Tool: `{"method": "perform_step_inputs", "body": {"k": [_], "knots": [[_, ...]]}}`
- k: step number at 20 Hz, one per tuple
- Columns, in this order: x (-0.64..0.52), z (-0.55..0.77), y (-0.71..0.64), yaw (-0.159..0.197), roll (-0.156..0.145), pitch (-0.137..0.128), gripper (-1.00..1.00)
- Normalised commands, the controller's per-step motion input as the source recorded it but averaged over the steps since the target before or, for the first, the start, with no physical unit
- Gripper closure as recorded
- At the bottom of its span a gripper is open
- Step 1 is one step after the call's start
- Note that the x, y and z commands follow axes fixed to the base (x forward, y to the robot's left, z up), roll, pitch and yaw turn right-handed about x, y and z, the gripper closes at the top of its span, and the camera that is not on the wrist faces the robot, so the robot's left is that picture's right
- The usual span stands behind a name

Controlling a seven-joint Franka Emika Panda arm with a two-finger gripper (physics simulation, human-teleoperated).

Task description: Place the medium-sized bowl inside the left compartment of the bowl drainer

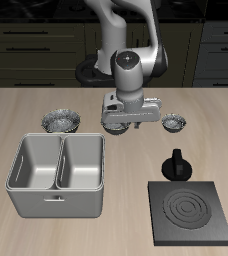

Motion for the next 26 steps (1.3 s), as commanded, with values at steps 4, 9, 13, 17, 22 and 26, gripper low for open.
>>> {"method": "perform_step_inputs", "body": {"k": [4, 9, 13, 17, 22, 26], "knots": [[0.02, 0.22, -0.03, 0.009, 0.001, -0.031, 1.0], [0.04, 0.48, 0.0, 0.026, -0.002, -0.086, 1.0], [0.09, 0.62, -0.04, -0.001, -0.003, -0.091, 1.0], [0.21, 0.68, -0.11, -0.007, -0.014, -0.061, 1.0], [0.25, 0.79, -0.08, -0.008, -0.015, -0.061, 1.0], [0.24, 0.4, -0.07, -0.02, 0.002, -0.013, 1.0]]}}
